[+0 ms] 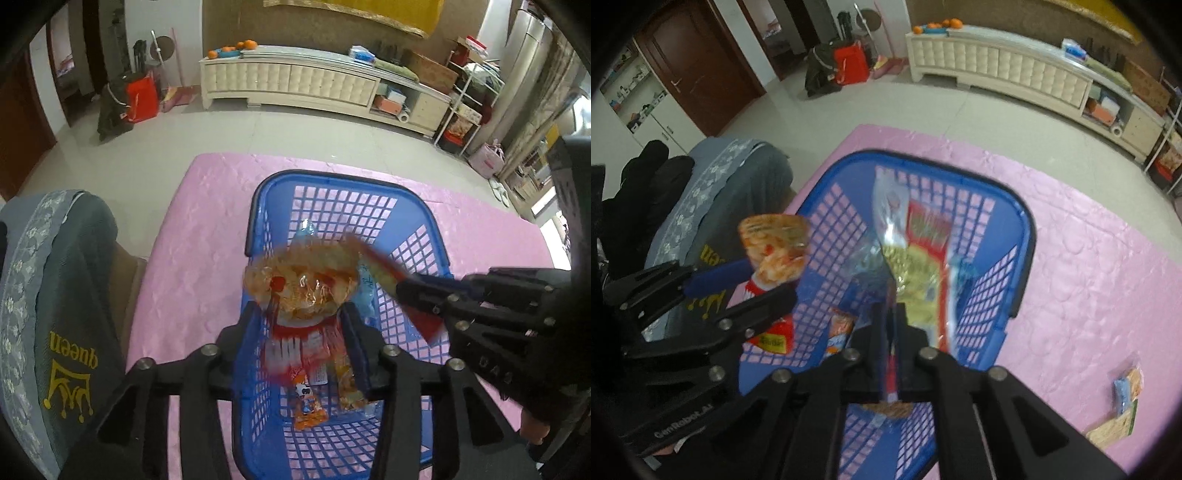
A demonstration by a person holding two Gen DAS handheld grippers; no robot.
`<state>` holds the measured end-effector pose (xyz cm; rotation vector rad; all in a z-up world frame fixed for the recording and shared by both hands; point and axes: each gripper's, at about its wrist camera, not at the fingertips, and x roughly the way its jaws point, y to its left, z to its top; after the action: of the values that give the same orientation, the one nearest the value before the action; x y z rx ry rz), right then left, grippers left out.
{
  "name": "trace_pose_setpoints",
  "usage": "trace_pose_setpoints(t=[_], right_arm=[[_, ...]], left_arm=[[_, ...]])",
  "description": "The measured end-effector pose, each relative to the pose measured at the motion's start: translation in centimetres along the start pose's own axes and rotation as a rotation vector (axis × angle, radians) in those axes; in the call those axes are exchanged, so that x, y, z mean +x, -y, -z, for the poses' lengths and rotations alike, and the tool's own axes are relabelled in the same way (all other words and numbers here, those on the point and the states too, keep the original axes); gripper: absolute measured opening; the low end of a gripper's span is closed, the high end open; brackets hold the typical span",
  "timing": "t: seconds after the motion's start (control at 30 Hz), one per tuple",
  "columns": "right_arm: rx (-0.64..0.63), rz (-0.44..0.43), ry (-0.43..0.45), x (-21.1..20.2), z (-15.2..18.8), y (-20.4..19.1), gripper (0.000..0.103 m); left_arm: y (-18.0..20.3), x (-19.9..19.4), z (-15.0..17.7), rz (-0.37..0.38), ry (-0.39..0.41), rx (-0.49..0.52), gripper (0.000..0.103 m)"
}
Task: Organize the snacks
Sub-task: 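Open both tools to drop the red snack bags into the basket, then move both tools back toward the cracker pack and small blue bag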
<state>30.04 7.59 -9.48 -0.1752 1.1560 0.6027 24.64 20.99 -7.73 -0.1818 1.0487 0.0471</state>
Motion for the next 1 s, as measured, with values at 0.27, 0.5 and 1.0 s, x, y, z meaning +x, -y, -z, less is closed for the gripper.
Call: trace_pose_setpoints(t=[0.27, 0.5, 1.0], right_arm=[[0.052, 0.006, 0.013, -2.3, 1.9, 2.5, 0.068], [0.064, 0.053, 0.036, -6.4, 5.2, 4.8, 0.069], [0.15, 0.111, 0.088, -14.4, 11.7, 12.0, 0.07]], left_arm=[[1.7, -1.6, 1.2, -0.009, 0.017, 0.05, 0.065], [4.5, -3.6, 2.2, -0.004, 0.026, 0.078, 0.066], [15.3, -6.0, 4.7, 0.062, 0.04, 0.201, 0.068]])
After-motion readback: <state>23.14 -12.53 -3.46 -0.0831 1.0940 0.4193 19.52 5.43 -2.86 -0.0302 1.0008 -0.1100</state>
